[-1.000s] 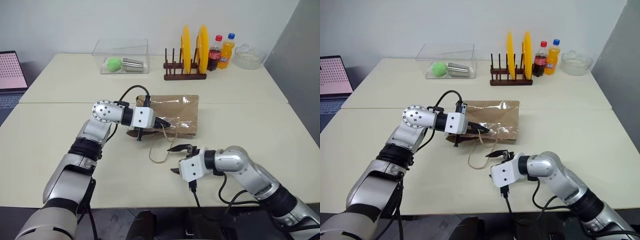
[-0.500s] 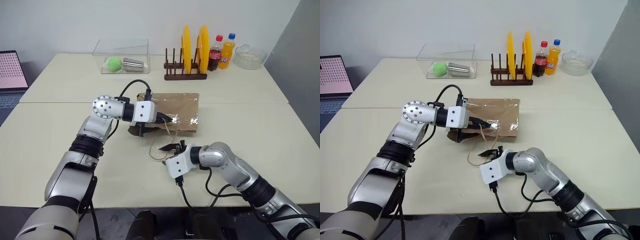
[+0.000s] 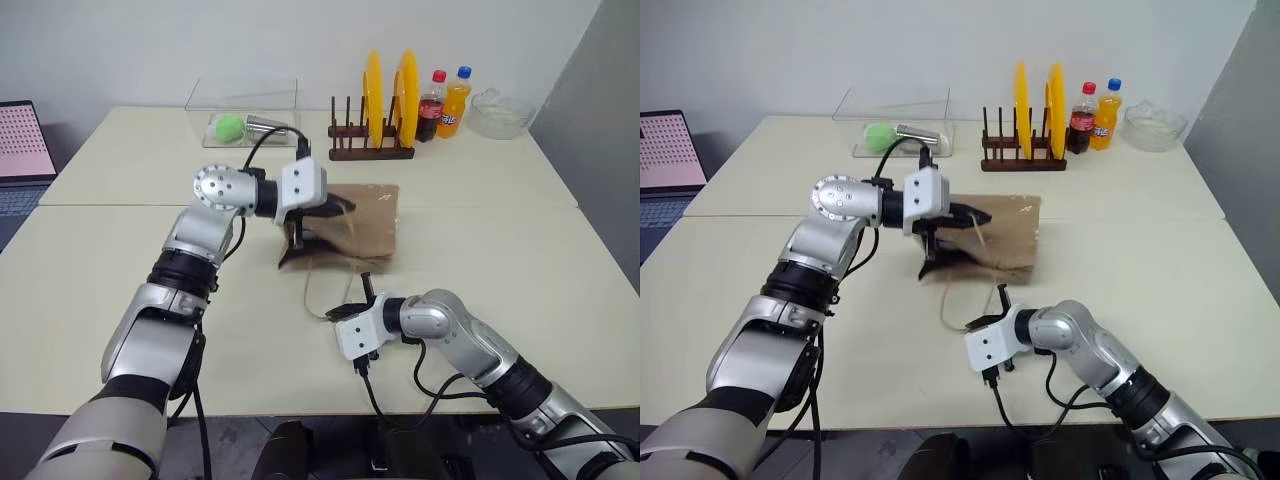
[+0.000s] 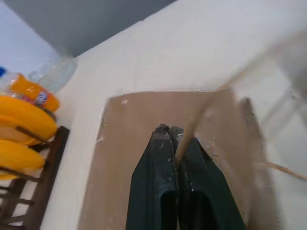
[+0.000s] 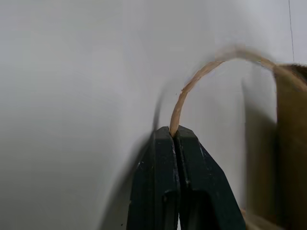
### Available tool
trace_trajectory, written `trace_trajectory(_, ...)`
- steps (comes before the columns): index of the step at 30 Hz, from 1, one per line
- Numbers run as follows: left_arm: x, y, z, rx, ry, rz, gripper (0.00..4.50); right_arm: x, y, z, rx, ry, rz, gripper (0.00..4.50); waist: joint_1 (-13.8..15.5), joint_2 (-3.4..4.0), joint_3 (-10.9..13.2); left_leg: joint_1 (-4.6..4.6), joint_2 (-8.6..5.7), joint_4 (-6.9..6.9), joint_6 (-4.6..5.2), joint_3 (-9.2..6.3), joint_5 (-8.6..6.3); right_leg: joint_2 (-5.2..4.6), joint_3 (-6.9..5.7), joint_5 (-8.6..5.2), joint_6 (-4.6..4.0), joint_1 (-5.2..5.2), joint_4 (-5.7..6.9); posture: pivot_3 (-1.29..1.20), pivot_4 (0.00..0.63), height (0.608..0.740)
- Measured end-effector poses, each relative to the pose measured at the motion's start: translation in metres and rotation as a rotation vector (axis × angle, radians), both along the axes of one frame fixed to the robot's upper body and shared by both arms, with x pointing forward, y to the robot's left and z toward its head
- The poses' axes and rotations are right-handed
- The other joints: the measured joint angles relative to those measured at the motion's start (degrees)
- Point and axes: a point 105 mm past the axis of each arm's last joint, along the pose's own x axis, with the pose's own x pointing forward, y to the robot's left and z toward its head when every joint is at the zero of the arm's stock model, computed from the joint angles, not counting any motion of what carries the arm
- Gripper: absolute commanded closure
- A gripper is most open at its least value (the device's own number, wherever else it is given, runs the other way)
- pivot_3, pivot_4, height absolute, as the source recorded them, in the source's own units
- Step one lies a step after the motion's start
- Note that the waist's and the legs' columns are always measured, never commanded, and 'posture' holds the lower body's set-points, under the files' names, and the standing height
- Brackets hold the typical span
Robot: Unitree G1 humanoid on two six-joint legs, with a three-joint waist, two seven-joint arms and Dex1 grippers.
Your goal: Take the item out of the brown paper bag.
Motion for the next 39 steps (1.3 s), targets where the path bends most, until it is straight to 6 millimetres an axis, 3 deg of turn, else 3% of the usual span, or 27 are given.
trace_trajectory(4,0.011,-0.001,0.041,-0.083,-0.027,0.071,4.50,-0.003,0.000,-0.002,0.001,0.000,0.009,4.45,0.0,-0.01,0.0,0.03,-0.01,0.00,-0.01,0.03,0.00,0.00,0.03,-0.14,0.25,0.01,0.00,0.00,0.150,0.740)
trace_trajectory(6,0.014,0.001,0.050,-0.113,-0.027,0.096,4.50,-0.003,0.000,-0.002,0.003,0.001,0.010,4.45,-0.1,-0.01,0.0,0.05,-0.01,-0.02,-0.01,0.03,0.01,0.00,0.04,-0.15,0.25,0.01,0.00,0.00,0.150,0.740)
trace_trajectory(10,0.016,0.004,0.048,-0.116,0.003,0.108,4.50,-0.003,-0.001,-0.001,0.027,0.020,-0.017,4.45,-0.1,-0.01,0.0,0.03,0.00,-0.03,-0.04,0.01,0.02,-0.01,0.03,-0.14,0.23,0.00,0.01,0.00,0.150,0.740)
trace_trajectory(13,0.012,0.006,0.047,-0.118,0.032,0.080,4.50,-0.001,-0.003,0.001,0.046,0.028,-0.042,3.92,-0.1,-0.01,0.0,0.04,-0.01,-0.03,-0.12,0.03,0.06,-0.02,0.06,-0.13,0.23,0.00,0.01,0.00,0.150,0.740)
trace_trajectory(16,0.003,0.010,0.038,-0.111,0.075,0.042,4.50,0.000,-0.007,0.007,0.063,0.027,-0.069,2.90,-0.1,-0.01,0.0,0.02,-0.01,-0.03,-0.13,0.01,0.07,-0.02,0.05,-0.13,0.21,-0.01,0.01,0.00,0.150,0.740)
trace_trajectory(18,-0.001,0.013,0.033,-0.100,0.102,0.027,4.50,0.000,-0.011,0.012,0.082,0.076,-0.106,2.90,-0.1,-0.01,0.0,-0.01,-0.02,-0.01,-0.13,0.01,0.07,-0.04,0.05,-0.12,0.20,-0.02,0.01,0.00,0.150,0.740)
trace_trajectory(27,-0.006,0.017,0.035,-0.124,0.138,0.023,4.50,-0.023,-0.049,0.086,0.262,0.377,-0.170,2.90,0.1,-0.01,0.0,-0.06,-0.03,0.07,-0.02,-0.11,0.01,-0.08,-0.07,-0.13,0.23,0.00,-0.01,0.00,0.150,0.740)
trace_trajectory(32,-0.005,0.016,0.034,-0.132,0.155,0.026,4.50,-0.005,-0.022,0.129,0.414,0.293,-0.149,2.90,-1.0,-0.01,0.0,0.01,-0.01,0.02,-0.02,-0.10,0.01,-0.06,-0.05,-0.14,0.24,-0.02,0.06,0.00,0.150,0.740)
trace_trajectory(34,-0.005,0.015,0.035,-0.135,0.154,0.024,4.50,0.015,-0.008,0.122,0.399,0.246,-0.195,2.90,-1.1,-0.01,0.0,-0.01,-0.02,0.01,-0.03,-0.08,0.02,-0.06,-0.04,-0.13,0.22,-0.04,0.06,0.00,0.150,0.740)
trace_trajectory(37,-0.005,0.016,0.037,-0.138,0.152,0.028,4.50,0.034,0.004,0.102,0.353,0.219,-0.253,2.26,-1.1,-0.01,0.0,-0.09,-0.03,0.02,-0.06,-0.03,0.03,-0.08,0.00,0.03,-0.05,-0.10,0.04,0.00,0.150,0.740)
trace_trajectory(39,-0.004,0.016,0.038,-0.144,0.150,0.030,4.50,0.052,0.012,0.087,0.284,0.157,-0.285,1.59,-1.1,-0.01,0.0,-0.14,-0.06,0.01,-0.13,0.03,0.07,-0.10,0.04,0.03,-0.06,-0.15,0.03,0.00,0.150,0.740)
